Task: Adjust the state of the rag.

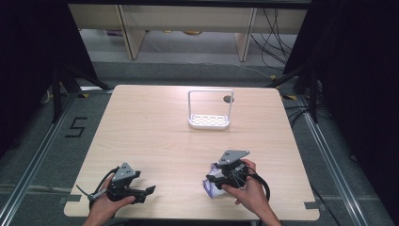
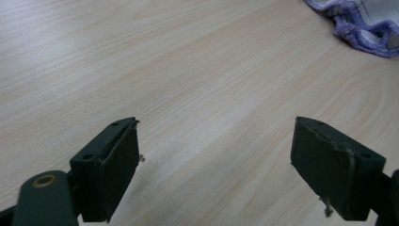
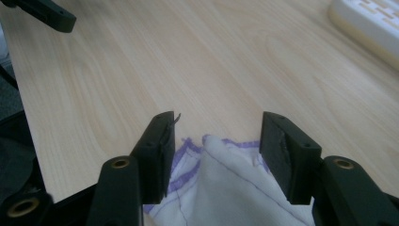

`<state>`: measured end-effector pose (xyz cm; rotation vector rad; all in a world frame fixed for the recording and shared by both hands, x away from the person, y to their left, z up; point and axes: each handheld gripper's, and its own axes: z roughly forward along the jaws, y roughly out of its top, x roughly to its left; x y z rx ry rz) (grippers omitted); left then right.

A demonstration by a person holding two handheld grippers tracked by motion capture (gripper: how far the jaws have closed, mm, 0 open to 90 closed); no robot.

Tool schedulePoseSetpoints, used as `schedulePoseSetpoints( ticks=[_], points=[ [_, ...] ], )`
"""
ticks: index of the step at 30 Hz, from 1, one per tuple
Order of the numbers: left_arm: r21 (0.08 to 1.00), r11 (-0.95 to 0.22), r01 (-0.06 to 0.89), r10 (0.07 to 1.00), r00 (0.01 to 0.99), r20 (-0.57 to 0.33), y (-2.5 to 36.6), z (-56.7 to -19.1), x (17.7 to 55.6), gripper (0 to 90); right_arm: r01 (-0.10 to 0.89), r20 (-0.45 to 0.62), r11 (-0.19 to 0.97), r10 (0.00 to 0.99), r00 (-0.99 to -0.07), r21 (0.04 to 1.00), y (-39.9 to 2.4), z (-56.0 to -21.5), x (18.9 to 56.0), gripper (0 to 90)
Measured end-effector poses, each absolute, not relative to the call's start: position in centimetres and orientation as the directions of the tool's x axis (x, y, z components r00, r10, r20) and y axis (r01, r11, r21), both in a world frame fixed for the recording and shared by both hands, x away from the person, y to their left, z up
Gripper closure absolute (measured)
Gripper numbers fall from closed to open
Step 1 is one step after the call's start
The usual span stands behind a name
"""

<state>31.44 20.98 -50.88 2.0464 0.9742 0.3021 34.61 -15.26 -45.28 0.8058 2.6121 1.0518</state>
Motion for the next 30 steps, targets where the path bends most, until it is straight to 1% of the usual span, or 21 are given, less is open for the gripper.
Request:
schedulePoseSetpoints(
  ticks=[1,2,4,5,6,8,9,10,13,15,17,18,19,20,21,22,24,25,26,28,30],
  points=[
    [0.768,-0.354,0.534,0.735,0.667,-0.124,20.9,-50.9,31.4,15.7,0.409,0.007,0.595,0.561,-0.828,0.691,-15.3,-45.3,34.6,47.9],
    [0.772,-0.343,0.535,0.736,0.663,-0.133,20.8,-51.0,31.4,15.7,0.418,0.012,0.619,0.550,-0.835,0.665,-14.7,-45.7,35.0,50.2],
    [0.772,-0.343,0.534,0.736,0.664,-0.133,20.8,-51.0,31.4,15.6,0.421,0.022,0.628,0.541,-0.841,0.655,-14.4,-45.8,35.1,51.8],
    [0.775,-0.340,0.533,0.735,0.664,-0.134,20.8,-51.0,31.4,15.7,0.411,0.012,0.638,0.533,-0.846,0.651,-14.1,-46.1,35.3,52.6],
    [0.772,-0.342,0.536,0.737,0.663,-0.133,20.8,-51.0,31.4,15.6,0.418,0.004,0.659,0.533,-0.846,0.625,-13.7,-46.4,35.7,53.9],
    [0.774,-0.337,0.536,0.737,0.661,-0.137,20.9,-51.0,31.4,15.7,0.415,-0.007,0.679,0.526,-0.850,0.605,-13.2,-46.9,36.1,58.4],
    [0.774,-0.337,0.536,0.737,0.661,-0.137,20.9,-51.0,31.4,15.7,0.415,-0.007,0.679,0.526,-0.850,0.605,-13.2,-46.9,36.1,58.4],
    [0.782,-0.322,0.534,0.743,0.654,-0.141,20.8,-51.0,31.4,15.7,0.397,-0.039,0.719,0.507,-0.861,0.571,-13.1,-47.3,36.5,67.3],
    [0.781,-0.326,0.532,0.739,0.659,-0.141,20.9,-51.0,31.5,15.7,0.418,0.003,0.703,0.509,-0.861,0.575,-13.2,-47.3,36.6,82.3],
    [0.776,-0.338,0.532,0.737,0.662,-0.133,21.0,-50.9,31.5,15.7,0.388,-0.004,0.703,0.486,-0.874,0.596,-13.4,-46.7,36.4,85.8],
    [0.777,-0.337,0.532,0.735,0.664,-0.136,20.9,-51.0,31.5,15.7,0.381,-0.010,0.701,0.484,-0.875,0.603,-13.5,-46.2,36.2,86.5],
    [0.777,-0.335,0.532,0.736,0.663,-0.137,20.9,-51.0,31.5,15.7,0.365,-0.011,0.682,0.480,-0.877,0.634,-13.5,-44.9,35.7,86.9],
    [0.780,-0.331,0.531,0.739,0.660,-0.136,20.9,-50.9,31.5,15.7,0.359,-0.008,0.677,0.475,-0.880,0.642,-13.6,-44.4,35.6,87.0],
    [0.780,-0.331,0.531,0.739,0.660,-0.136,20.9,-50.9,31.5,15.7,0.359,-0.008,0.677,0.475,-0.880,0.642,-13.6,-44.4,35.6,87.0],
    [0.776,-0.332,0.536,0.741,0.658,-0.138,21.0,-50.9,31.5,15.7,0.335,-0.002,0.655,0.457,-0.889,0.677,-13.4,-42.7,35.3,87.1],
    [0.777,-0.332,0.534,0.741,0.658,-0.136,21.0,-50.9,31.5,15.7,0.311,-0.003,0.647,0.436,-0.900,0.696,-13.3,-42.0,35.2,87.2],
    [0.777,-0.336,0.532,0.740,0.660,-0.132,21.1,-50.8,31.6,15.7,0.304,-0.010,0.641,0.437,-0.899,0.704,-13.3,-41.3,35.1,87.2],
    [0.787,-0.304,0.536,0.750,0.644,-0.149,21.1,-50.8,31.5,15.7,0.266,-0.012,0.617,0.409,-0.912,0.741,-13.0,-39.6,35.0,87.5],
    [0.778,-0.328,0.536,0.746,0.652,-0.135,21.3,-50.7,31.6,15.7,0.245,-0.017,0.605,0.393,-0.919,0.757,-12.7,-38.8,35.1,87.5],
    [0.784,-0.311,0.536,0.751,0.645,-0.143,21.3,-50.7,31.6,15.7,0.239,-0.012,0.597,0.385,-0.923,0.766,-12.6,-38.2,35.1,87.5],
    [0.792,-0.308,0.527,0.749,0.648,-0.140,21.7,-50.6,31.6,15.7,0.215,-0.007,0.562,0.367,-0.930,0.799,-11.9,-35.8,35.3,87.6]
  ],
)
